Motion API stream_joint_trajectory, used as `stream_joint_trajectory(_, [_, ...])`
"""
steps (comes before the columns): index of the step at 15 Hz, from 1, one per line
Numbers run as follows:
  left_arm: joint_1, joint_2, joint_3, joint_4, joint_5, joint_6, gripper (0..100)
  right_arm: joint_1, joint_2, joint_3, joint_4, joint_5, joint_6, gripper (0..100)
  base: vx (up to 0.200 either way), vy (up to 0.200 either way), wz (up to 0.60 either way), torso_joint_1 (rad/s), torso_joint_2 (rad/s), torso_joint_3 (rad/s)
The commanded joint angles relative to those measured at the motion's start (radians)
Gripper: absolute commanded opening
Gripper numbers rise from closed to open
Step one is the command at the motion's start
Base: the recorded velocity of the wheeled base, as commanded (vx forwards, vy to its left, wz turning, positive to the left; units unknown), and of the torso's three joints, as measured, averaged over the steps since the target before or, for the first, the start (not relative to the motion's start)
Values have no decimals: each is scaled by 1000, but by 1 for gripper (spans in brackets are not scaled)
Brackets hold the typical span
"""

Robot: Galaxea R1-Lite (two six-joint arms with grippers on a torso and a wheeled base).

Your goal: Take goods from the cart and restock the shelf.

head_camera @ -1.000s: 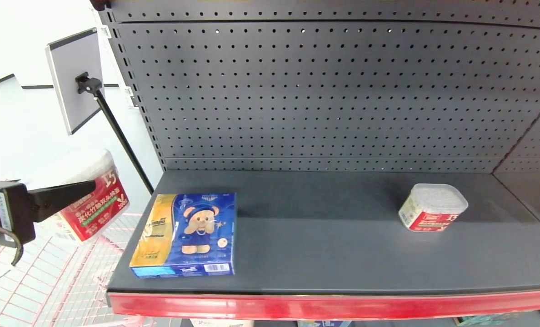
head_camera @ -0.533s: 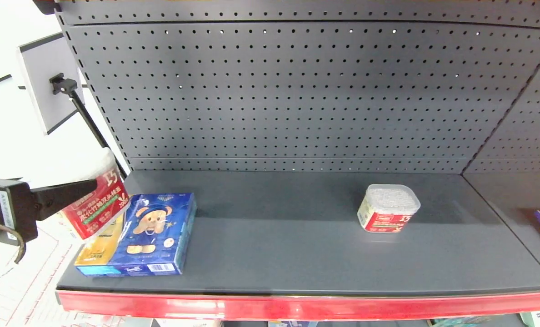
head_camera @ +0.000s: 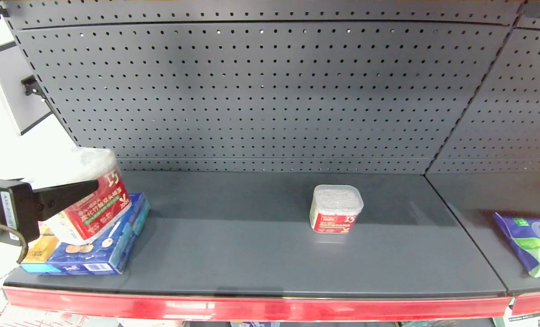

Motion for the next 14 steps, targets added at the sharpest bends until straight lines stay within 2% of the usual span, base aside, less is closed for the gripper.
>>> stream_joint_trajectory(1, [-1,2,1,0,1,-1,0,0,0,0,1,0,0,100,0,-200,0,7,2,7])
stream_joint_trajectory(7, [-2,14,0,-1,-1,1,0,0,0,0,1,2,-2,100,0,-200,0,4,4,4])
stream_joint_trajectory(14, [-11,22,3,-21,-1,2,0,0,0,0,1,2,-2,100,0,0,0,0,0,0])
